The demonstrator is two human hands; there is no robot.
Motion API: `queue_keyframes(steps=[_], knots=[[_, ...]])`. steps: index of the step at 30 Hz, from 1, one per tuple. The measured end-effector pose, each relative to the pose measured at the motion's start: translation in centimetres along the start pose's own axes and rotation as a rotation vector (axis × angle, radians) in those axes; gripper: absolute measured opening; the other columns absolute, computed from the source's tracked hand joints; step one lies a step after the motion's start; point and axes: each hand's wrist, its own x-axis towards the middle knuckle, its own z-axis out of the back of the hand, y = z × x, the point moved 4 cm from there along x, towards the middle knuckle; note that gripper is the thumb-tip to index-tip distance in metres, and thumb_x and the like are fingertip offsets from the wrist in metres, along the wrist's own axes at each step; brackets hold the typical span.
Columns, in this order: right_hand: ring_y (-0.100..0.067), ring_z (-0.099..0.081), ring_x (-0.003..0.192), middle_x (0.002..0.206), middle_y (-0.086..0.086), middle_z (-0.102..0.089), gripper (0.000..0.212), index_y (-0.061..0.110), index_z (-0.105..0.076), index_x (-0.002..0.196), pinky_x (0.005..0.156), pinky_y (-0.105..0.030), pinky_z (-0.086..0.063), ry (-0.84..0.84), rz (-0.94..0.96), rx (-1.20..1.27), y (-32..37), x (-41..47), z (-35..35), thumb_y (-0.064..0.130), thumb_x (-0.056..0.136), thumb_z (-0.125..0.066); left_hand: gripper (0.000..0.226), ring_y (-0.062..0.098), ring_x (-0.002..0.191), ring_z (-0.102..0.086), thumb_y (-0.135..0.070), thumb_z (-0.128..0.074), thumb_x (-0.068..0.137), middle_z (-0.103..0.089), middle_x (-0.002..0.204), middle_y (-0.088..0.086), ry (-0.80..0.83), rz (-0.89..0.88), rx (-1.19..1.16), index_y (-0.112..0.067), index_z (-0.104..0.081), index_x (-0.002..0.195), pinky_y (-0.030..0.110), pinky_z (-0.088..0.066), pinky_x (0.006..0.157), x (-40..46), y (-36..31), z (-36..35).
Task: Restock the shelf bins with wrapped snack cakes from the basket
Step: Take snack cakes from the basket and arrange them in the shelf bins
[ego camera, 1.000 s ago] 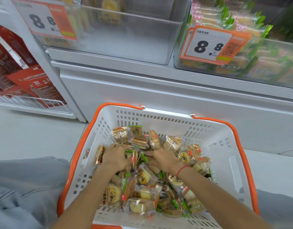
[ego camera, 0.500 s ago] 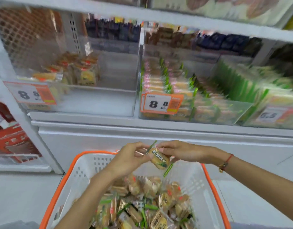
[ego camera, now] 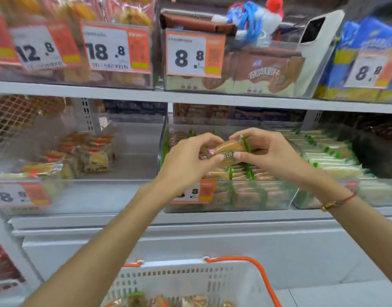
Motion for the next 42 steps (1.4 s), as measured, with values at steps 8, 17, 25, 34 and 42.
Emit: queue_keyframes(steps=[8,17,25,34,42], knots=[[-0.009,-0.067,0.087,0.092,0.006,-0.072,0.025,0.028,-0.069,0.108,0.086,-0.037,-0.054,0.106,-0.075,-0.347,-3.0,1.4,-0.3,0.024,0.084,-0.072,0.020,0.008,0.099,-0.059,-0.036,-0.064,0.089,-0.069,0.101,-0.015,0.248,0.034,0.231,-0.039,-0.069,0.108,0.031,-0.048,0.082,2.5,1.3,-2.2],[-0.012,-0.071,0.080,0.098,-0.002,-0.067,0.034,0.040,-0.068,0.099,0.081,-0.029,-0.057,-0.098,-0.162,0.031,-5.7,-0.3,-2.3,0.016,0.076,-0.079,0.019,0.006,0.090,-0.052,-0.034,-0.062,0.091,-0.069,0.095,-0.014,0.142,-0.054,0.314,-0.033,-0.066,0.110,0.028,-0.035,0.079,1.4,2.2,-2.3],[-0.011,-0.069,0.088,0.098,0.006,-0.065,0.028,0.033,-0.067,0.094,0.074,-0.019,-0.054,-0.057,-0.183,0.073,-6.3,-0.4,-2.5,0.014,0.077,-0.079,0.018,0.008,0.097,-0.054,-0.035,-0.054,0.095,-0.065,0.094,-0.018,0.094,-0.029,0.295,-0.034,-0.068,0.107,0.030,-0.039,0.085,1.5,2.5,-1.3],[-0.011,-0.067,0.085,0.090,0.009,-0.067,0.014,0.026,-0.068,0.088,0.083,-0.033,-0.054,0.044,-0.187,-0.051,-6.7,-0.2,-2.3,0.021,0.079,-0.077,0.017,0.001,0.084,-0.053,-0.039,-0.058,0.093,-0.066,0.090,-0.019,0.188,-0.046,0.298,-0.038,-0.065,0.108,0.030,-0.041,0.081,1.1,2.7,-2.9],[-0.008,-0.068,0.082,0.098,0.002,-0.068,0.029,0.017,-0.069,0.108,0.063,-0.016,-0.053,0.284,-0.630,-0.151,-6.6,2.8,-0.6,0.039,0.089,-0.063,0.018,-0.001,0.081,-0.056,-0.038,-0.064,0.089,-0.072,0.099,-0.012,0.235,-0.023,0.269,-0.037,-0.071,0.105,0.022,-0.040,0.068,1.8,2.4,-2.9]])
